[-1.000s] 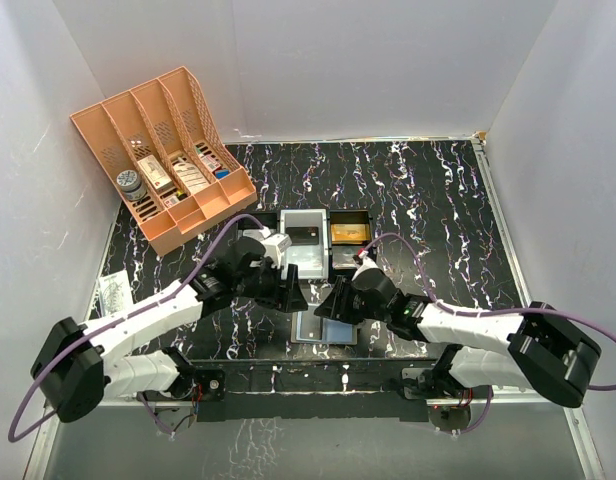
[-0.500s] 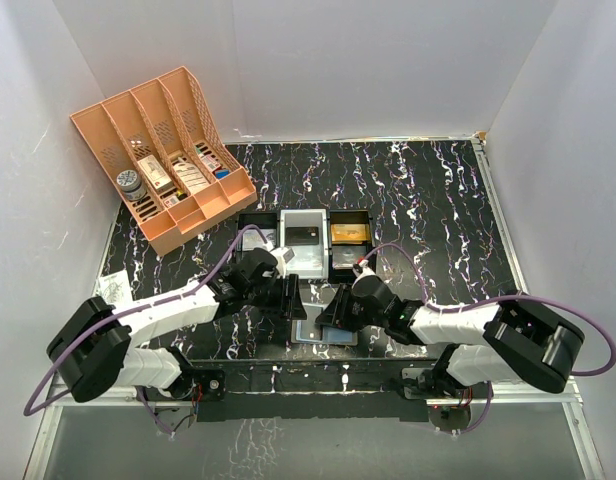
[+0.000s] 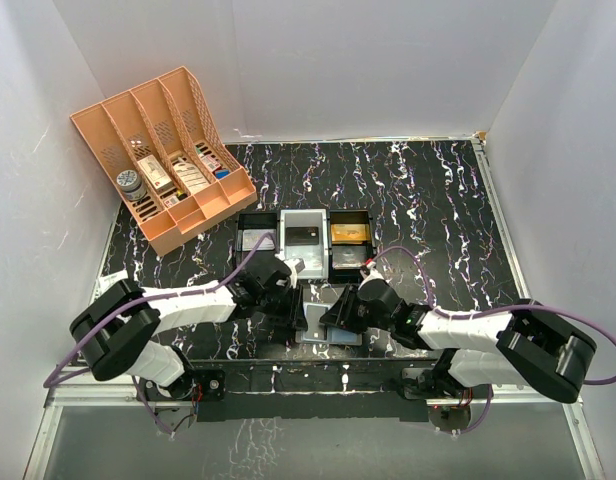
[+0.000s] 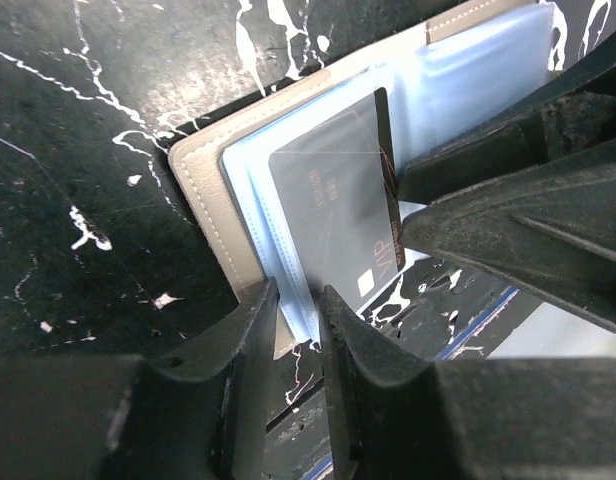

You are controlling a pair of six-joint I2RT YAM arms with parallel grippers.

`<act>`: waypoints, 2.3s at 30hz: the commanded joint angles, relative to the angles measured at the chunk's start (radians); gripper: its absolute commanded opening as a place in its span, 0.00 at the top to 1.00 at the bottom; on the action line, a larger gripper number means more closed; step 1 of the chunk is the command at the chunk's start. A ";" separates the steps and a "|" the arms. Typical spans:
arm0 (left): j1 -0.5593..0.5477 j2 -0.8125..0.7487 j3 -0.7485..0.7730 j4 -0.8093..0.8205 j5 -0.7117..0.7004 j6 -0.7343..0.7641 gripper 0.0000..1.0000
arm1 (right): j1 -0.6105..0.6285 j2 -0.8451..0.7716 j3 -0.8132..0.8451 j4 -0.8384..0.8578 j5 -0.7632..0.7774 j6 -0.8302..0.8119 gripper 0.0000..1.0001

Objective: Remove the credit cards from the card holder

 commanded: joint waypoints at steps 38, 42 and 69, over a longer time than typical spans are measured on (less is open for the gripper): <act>-0.091 0.029 -0.041 -0.035 -0.159 -0.058 1.00 | 0.000 0.008 -0.058 0.154 -0.081 0.000 0.90; -0.092 0.012 -0.050 -0.071 -0.193 -0.066 1.00 | 0.000 -0.045 -0.054 0.075 -0.042 -0.020 1.00; -0.113 -0.160 -0.045 0.210 -0.139 -0.168 0.68 | -0.013 -0.153 -0.076 -0.004 0.018 0.008 0.98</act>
